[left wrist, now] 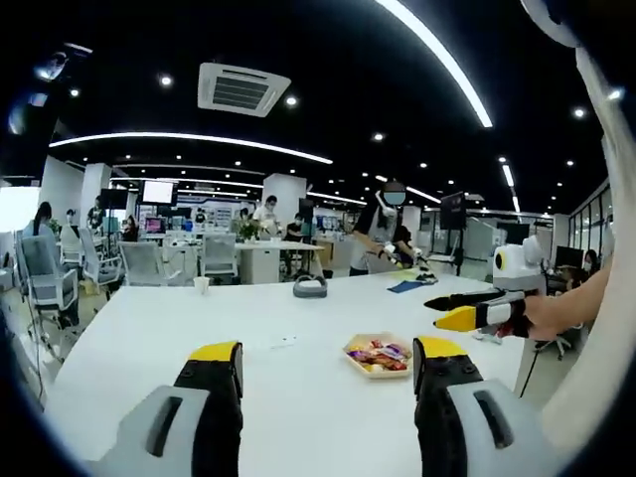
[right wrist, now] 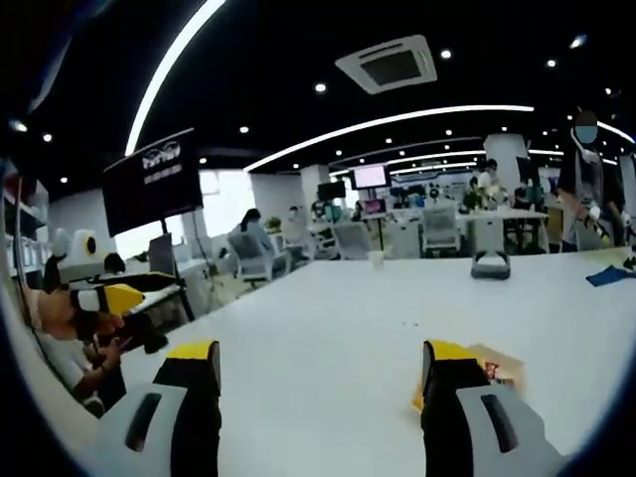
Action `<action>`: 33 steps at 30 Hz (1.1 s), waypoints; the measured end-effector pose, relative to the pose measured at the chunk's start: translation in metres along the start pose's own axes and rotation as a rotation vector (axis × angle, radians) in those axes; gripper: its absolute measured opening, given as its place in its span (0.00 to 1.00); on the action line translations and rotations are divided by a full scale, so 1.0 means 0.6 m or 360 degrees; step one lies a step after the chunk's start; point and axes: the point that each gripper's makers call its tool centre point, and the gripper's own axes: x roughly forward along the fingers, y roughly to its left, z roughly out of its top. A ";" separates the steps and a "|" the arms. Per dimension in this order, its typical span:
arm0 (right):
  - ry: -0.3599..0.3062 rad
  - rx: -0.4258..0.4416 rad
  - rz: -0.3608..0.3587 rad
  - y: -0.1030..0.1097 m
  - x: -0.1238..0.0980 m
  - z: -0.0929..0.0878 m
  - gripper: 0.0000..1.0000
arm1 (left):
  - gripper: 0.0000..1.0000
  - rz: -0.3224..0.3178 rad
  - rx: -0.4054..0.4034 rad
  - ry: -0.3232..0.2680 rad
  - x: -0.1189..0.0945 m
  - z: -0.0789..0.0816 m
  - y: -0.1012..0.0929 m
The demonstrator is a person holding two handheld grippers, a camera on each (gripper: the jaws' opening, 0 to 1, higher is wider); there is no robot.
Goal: Place the target food into the container with the food tongs after gripping and lifting it, then release it inside without dropping or visibly crushing the food.
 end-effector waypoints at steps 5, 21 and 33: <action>-0.0023 -0.0009 0.0035 0.026 0.015 0.018 0.87 | 0.75 0.0050 -0.0050 0.0007 -0.022 -0.006 0.021; -0.0031 0.0017 0.0192 0.087 0.092 0.028 0.88 | 0.84 0.0280 -0.0070 -0.0062 -0.090 0.004 0.086; -0.0086 0.0026 0.0207 0.104 0.099 0.050 0.88 | 0.84 0.0367 -0.0065 -0.0114 -0.117 0.016 0.117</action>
